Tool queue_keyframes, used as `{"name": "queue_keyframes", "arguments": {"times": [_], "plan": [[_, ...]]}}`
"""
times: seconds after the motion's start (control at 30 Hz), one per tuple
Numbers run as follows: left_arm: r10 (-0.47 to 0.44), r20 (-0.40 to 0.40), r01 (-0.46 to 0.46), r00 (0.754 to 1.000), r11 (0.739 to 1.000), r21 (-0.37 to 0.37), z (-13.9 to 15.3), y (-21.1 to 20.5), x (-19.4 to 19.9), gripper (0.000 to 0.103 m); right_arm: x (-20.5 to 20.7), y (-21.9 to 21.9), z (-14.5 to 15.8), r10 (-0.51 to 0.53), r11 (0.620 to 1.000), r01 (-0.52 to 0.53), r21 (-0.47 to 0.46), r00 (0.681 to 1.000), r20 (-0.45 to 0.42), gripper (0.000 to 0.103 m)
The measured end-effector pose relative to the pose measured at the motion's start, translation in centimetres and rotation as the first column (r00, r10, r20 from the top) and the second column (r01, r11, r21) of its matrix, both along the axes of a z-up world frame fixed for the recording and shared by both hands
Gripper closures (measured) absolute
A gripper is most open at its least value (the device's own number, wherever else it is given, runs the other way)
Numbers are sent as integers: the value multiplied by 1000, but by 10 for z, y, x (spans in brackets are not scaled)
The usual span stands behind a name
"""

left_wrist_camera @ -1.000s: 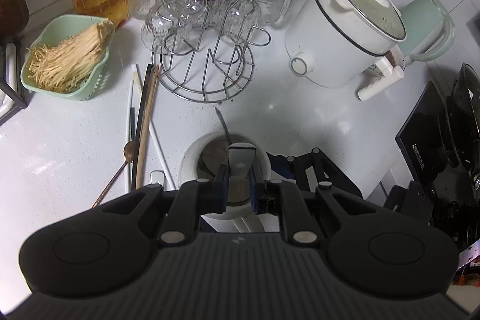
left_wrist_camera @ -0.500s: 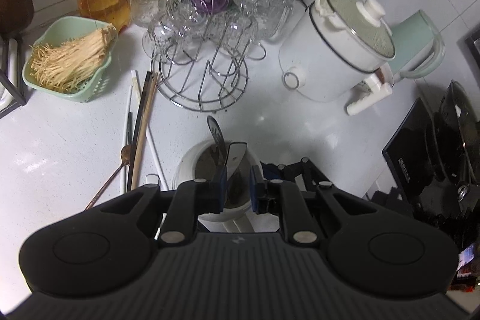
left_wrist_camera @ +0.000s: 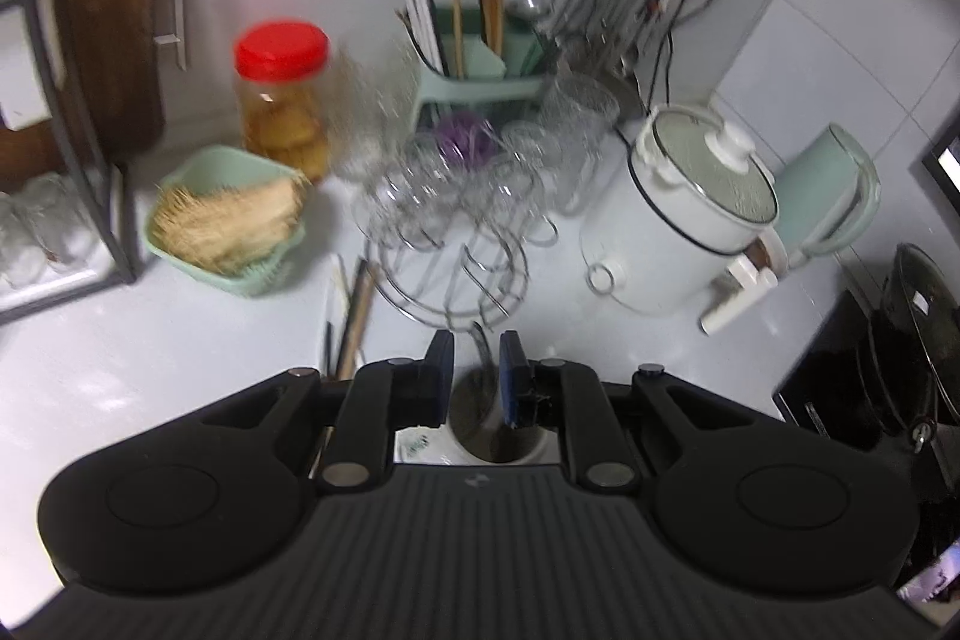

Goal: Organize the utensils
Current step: 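Lower the white spoon into the jar and open the left tool, then move the left tool back over the remaining utensils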

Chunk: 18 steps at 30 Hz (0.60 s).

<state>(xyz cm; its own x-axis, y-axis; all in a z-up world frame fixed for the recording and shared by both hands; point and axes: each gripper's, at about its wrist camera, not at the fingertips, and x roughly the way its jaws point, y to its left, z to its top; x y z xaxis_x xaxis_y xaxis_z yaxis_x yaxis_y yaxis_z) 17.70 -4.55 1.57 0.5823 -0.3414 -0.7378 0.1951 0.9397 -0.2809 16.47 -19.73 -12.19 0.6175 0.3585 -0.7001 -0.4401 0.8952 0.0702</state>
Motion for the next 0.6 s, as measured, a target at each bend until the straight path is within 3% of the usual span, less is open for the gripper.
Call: {"name": "queue_keyframes", "arguments": {"times": [0.27, 0.6], "plan": [[114, 89, -115, 989, 993, -1, 2, 26, -27, 86, 0, 0, 0, -11, 1000, 11, 5, 1000, 3, 13], [196, 89, -197, 976, 980, 3, -31, 39, -57, 86, -1, 2, -1, -33, 999, 33, 4, 999, 10, 13]]}}
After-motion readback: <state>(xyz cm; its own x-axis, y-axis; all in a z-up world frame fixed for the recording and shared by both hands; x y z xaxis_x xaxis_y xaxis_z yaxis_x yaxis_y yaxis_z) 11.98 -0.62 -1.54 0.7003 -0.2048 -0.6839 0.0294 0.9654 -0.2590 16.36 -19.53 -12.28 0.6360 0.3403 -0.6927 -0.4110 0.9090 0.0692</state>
